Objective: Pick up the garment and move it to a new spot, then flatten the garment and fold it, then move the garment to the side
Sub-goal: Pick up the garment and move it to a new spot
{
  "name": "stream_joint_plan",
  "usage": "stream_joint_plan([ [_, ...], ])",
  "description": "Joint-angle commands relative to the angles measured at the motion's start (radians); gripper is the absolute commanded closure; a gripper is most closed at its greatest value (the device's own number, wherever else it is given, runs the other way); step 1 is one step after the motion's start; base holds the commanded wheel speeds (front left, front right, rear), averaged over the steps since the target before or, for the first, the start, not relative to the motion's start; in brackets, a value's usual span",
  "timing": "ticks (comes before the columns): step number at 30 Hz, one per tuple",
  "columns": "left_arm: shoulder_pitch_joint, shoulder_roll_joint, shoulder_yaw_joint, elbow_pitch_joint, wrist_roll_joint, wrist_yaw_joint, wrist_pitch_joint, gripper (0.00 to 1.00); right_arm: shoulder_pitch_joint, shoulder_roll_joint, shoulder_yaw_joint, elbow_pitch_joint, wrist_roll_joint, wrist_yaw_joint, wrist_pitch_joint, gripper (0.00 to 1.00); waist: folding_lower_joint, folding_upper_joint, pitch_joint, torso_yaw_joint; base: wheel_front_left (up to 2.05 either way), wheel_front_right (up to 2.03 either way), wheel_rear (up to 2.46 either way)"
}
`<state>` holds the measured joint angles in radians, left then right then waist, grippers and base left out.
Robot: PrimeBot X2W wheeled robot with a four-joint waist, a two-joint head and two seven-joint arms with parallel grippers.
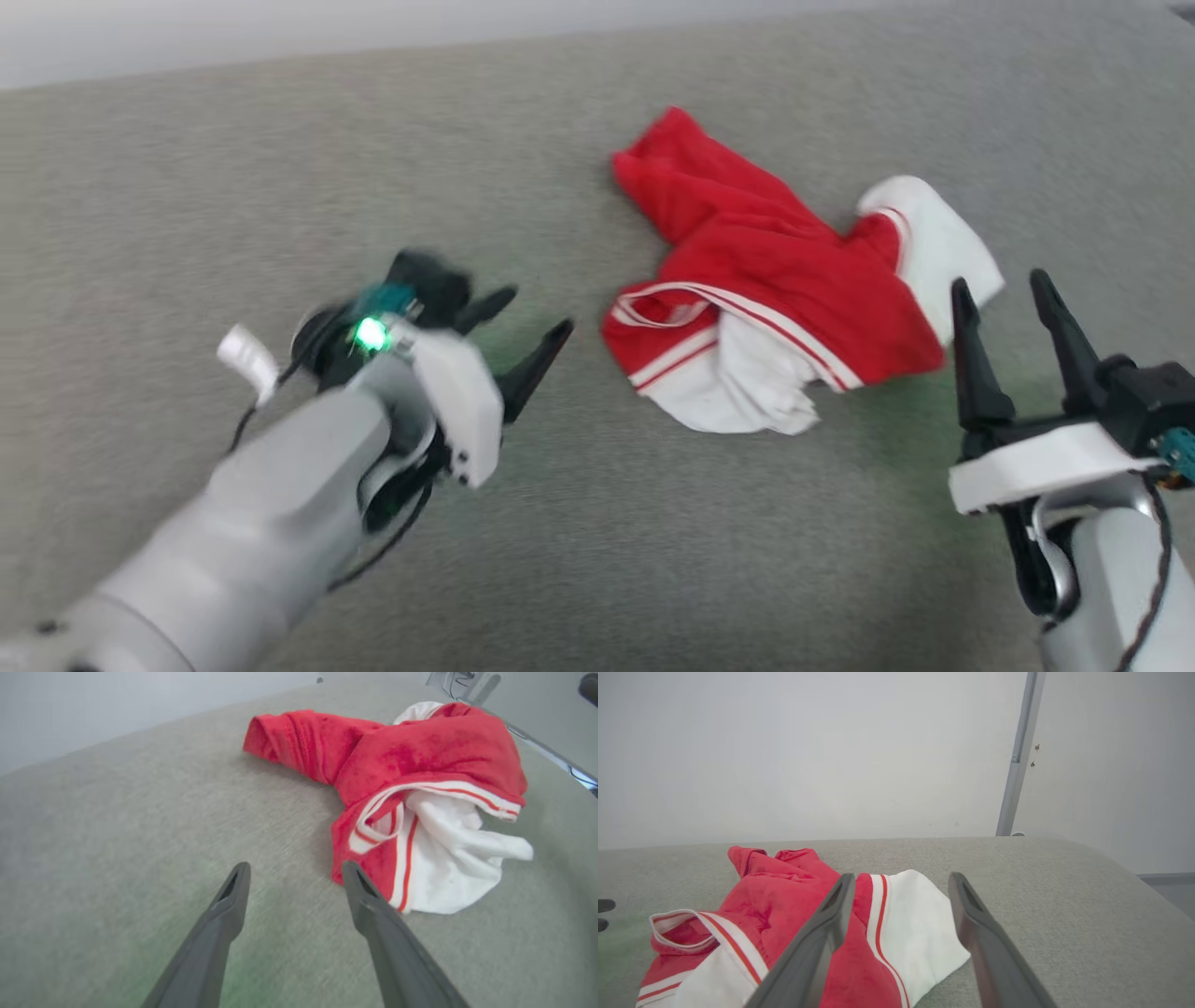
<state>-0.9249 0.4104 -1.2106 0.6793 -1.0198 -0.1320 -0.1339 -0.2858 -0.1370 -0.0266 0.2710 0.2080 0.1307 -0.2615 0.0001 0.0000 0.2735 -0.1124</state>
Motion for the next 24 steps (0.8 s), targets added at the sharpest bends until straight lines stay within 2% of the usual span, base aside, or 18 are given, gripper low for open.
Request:
stream_joint_plan([
  [1, 0.048, -0.008, 0.016, 0.029, -0.028, 0.003, -0.043, 0.00, 0.019, -0.014, -0.003, 0.006, -0.003, 0.000, -0.005, 0.00, -0.0001, 0.0000, -0.048, 0.072, 0.00, 0.00, 0.00],
  [7, 0.182, -0.027, 0.099, 0.127, -0.094, 0.004, -0.124, 0.00, 0.065, -0.051, -0.023, 0.014, -0.006, 0.000, -0.005, 0.00, -0.0001, 0.0000, -0.085, 0.146, 0.00, 0.00, 0.00],
  [11, 0.272, -0.034, 0.233, 0.133, -0.085, 0.008, -0.132, 0.00, 0.110, -0.070, -0.050, 0.015, -0.005, 0.000, -0.005, 0.00, -0.0001, 0.0000, -0.116, 0.199, 0.00, 0.00, 0.00],
  [15, 0.399, -0.024, 0.430, 0.068, 0.004, 0.028, -0.132, 0.00, 0.140, -0.079, -0.062, 0.016, 0.004, 0.000, -0.005, 0.00, -0.0001, 0.0000, -0.142, 0.221, 0.00, 0.00, 0.00],
  [19, 0.539, -0.019, 0.617, -0.030, 0.137, 0.059, -0.132, 0.00, 0.168, -0.085, -0.071, 0.022, 0.012, 0.000, -0.005, 0.00, -0.0001, 0.0000, -0.175, 0.229, 0.00, 0.00, 0.00],
  [24, 0.708, -0.046, 0.822, -0.171, 0.303, 0.085, -0.133, 0.00, 0.202, -0.088, -0.096, 0.016, 0.017, 0.000, -0.005, 0.00, -0.0001, 0.0000, -0.213, 0.223, 0.00, 0.00, 0.00],
])
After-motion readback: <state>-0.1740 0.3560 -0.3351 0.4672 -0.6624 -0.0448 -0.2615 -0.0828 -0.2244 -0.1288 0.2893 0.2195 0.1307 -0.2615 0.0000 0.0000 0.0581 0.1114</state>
